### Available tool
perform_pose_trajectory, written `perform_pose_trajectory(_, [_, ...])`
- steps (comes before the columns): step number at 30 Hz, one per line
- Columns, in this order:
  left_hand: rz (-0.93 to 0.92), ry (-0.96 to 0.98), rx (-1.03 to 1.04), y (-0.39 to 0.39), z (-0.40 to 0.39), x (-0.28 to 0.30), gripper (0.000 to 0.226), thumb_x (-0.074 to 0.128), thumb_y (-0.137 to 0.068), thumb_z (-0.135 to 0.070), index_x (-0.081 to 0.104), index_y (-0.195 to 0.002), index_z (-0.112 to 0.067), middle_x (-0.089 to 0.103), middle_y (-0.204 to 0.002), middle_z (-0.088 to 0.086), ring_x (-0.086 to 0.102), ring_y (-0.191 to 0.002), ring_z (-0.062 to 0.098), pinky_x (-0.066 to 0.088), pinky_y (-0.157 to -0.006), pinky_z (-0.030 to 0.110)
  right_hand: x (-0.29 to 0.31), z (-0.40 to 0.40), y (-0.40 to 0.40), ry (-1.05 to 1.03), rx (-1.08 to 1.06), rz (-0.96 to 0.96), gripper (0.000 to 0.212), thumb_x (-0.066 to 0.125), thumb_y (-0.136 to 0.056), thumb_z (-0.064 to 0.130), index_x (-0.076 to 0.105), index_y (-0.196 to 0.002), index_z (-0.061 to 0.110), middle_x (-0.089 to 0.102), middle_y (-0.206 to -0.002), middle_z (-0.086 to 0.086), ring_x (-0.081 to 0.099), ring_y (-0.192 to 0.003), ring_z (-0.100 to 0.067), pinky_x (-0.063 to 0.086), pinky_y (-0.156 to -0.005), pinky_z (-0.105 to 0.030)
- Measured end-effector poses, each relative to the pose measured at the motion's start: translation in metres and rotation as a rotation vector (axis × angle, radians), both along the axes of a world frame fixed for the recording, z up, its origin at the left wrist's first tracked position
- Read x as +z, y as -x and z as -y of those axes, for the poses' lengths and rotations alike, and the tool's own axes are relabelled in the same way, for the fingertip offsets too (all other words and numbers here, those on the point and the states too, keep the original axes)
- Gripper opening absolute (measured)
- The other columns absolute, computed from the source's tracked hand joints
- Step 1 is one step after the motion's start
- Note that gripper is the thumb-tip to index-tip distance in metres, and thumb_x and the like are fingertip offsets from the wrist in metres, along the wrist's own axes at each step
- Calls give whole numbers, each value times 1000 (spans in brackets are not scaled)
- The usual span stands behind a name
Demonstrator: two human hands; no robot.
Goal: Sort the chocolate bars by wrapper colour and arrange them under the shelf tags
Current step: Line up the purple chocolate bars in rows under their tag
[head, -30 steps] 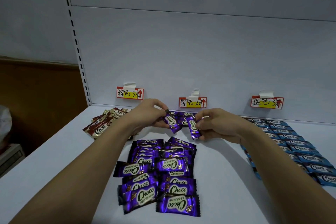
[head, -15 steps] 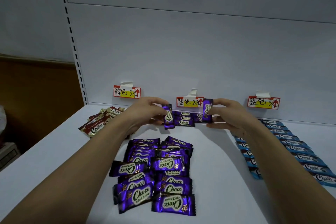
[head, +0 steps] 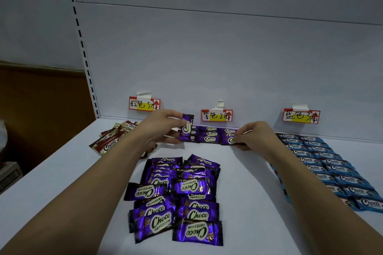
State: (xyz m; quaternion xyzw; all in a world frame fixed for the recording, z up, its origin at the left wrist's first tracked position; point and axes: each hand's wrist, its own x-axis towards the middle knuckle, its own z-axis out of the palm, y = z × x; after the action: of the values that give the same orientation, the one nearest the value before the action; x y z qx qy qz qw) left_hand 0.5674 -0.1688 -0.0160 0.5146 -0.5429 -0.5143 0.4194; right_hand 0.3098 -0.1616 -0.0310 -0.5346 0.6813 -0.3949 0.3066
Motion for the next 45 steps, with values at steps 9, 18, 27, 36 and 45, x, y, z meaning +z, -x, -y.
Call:
perform_pose_trajectory(9, [208,88,-208,-11,-1,7,30,71,-84,-6,68,-105,-27,75,-91,6,73,-82,19,56,-63,25,3,-1,-10,277,135,-586,6,66,-87,17,70,-88,21,63,-90,5,57,-82,-14,46,-72,-29])
perform_pose_trajectory(18, [736,317,-257,-5,-12,-6,19,72,-85,-15,74,-101,-24,68,-91,-6,64,-86,12,53,-75,24,10,-36,-43,157,500,-554,24,51,-98,20,69,-115,20,65,-119,5,58,-107,-11,44,-94,-26])
perform_pose_trajectory(27, [820,508,-147,-9,-25,-21,22,75,-82,-27,74,-104,-30,63,-100,-14,56,-92,1,43,-81,21,-26,-62,-34,238,511,-488,28,47,-101,16,65,-121,19,59,-127,4,51,-119,-12,41,-103,-29])
perform_pose_trajectory(36, [882,578,-113,-2,-22,-24,13,73,-83,-22,78,-94,-26,67,-94,-11,59,-85,3,49,-81,25,-35,-59,-33,275,487,-502,30,44,-100,14,64,-122,23,57,-129,6,47,-120,-11,42,-102,-32])
perform_pose_trajectory(45, [861,589,-65,1,-24,-17,9,75,-82,-30,77,-91,-30,67,-95,-10,58,-86,8,46,-75,28,-31,-60,-34,255,475,-477,29,45,-100,14,66,-118,19,60,-123,5,50,-116,-11,41,-101,-30])
